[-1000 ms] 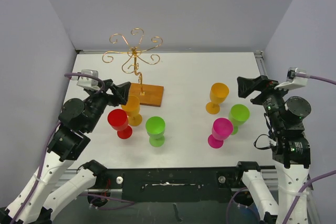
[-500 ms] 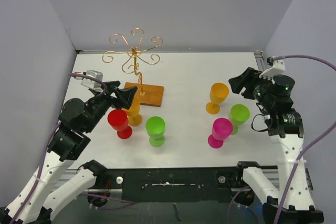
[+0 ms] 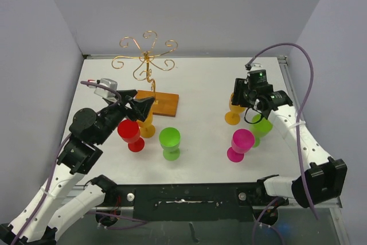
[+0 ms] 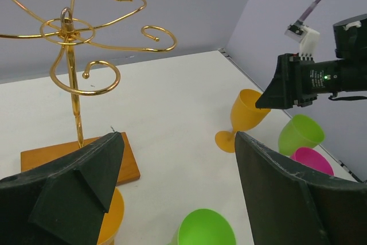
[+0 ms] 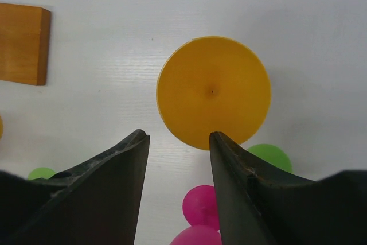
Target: Place the wine glass upside down on the wine glass rack
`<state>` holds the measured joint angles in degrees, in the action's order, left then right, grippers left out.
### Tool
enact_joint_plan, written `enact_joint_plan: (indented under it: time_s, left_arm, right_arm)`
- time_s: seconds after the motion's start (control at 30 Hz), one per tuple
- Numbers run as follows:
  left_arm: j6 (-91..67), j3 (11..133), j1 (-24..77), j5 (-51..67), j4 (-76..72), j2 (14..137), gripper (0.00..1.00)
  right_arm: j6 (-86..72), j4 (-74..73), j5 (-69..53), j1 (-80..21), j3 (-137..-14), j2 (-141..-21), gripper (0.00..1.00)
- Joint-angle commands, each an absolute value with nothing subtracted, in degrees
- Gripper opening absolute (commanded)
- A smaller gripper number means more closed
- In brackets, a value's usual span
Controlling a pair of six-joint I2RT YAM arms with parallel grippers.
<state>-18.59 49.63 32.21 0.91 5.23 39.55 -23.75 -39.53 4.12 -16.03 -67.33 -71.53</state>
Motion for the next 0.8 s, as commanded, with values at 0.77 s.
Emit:
enact_joint_plan:
  time_s: [0.77]
  left_arm:
    - [-18.4,49.9,32.1,-1.9,0.6,37.3,0.71]
  right_arm:
    - [-18.2,-34.6,6.1,-19.9,-75.2,-86.9,0.08]
